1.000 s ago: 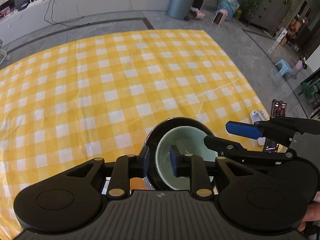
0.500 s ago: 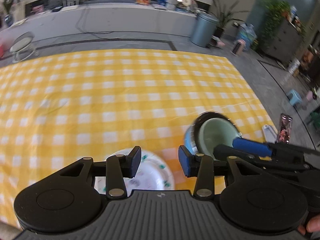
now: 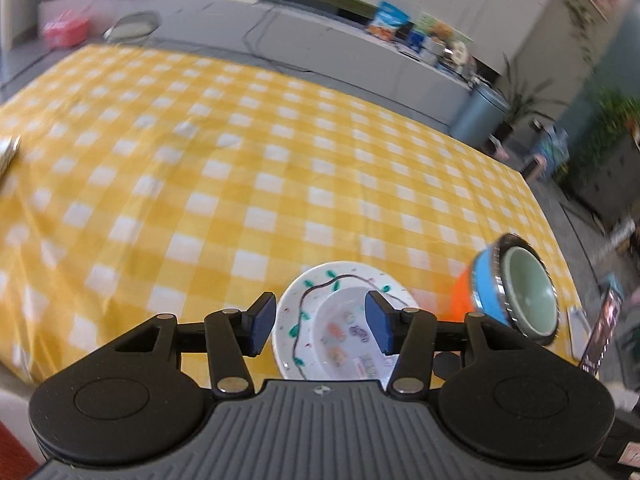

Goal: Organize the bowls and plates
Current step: 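Move the left gripper to the rim of the stacked steel bowls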

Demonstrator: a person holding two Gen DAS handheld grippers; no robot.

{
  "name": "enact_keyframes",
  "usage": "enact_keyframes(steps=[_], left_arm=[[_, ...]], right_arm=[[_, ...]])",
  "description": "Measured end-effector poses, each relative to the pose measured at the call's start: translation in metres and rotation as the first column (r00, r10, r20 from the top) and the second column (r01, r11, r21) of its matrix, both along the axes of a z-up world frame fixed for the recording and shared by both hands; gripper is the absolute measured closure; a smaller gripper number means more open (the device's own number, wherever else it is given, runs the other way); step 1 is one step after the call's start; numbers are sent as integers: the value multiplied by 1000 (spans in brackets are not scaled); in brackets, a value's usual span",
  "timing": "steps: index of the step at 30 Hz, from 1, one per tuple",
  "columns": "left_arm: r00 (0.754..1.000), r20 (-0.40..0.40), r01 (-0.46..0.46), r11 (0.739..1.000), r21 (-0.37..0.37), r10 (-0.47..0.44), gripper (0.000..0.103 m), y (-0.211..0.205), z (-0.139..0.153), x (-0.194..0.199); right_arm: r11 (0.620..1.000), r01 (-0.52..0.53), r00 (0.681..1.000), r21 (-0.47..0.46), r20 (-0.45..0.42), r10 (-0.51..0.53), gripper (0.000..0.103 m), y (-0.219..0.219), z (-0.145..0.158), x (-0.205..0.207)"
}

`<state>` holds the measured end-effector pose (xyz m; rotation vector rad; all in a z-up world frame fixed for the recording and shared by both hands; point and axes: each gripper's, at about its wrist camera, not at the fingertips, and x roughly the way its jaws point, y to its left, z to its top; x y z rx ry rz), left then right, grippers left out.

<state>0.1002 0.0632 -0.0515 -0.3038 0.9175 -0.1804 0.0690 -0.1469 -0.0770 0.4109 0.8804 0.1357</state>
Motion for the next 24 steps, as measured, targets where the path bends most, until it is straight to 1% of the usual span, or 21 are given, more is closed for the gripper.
enact_keyframes(steps=[2,6,11,16,20,23,24], left_arm=[[1000,-8,-29,999,-18,29,44,6,-7,1],[998,-18,-55,997,-58,54,44,9,-19,4],[996,-56,-74,995,-74,70,44,7,-35,11],[993,-91,-77,994,-77,70,44,5,-52,14],[989,-118,-99,990,-105,86,44,9,-59,17],[986,-148,-92,988,-124,73,47,8,-65,19],[986,-157,-85,988,-131,64,52,8,-66,20]], right_arm=[[1000,16,1000,10,-13,-16,51,-1,-10,3],[998,42,998,42,-39,-40,51,-4,-26,10],[995,67,996,75,-68,-62,51,-6,-41,19],[992,88,994,93,-80,-81,51,-11,-50,25],[989,100,993,112,-81,-91,51,-16,-53,28],[990,92,994,110,-74,-84,52,-16,-54,30],[990,86,994,110,-72,-78,53,-15,-54,31]])
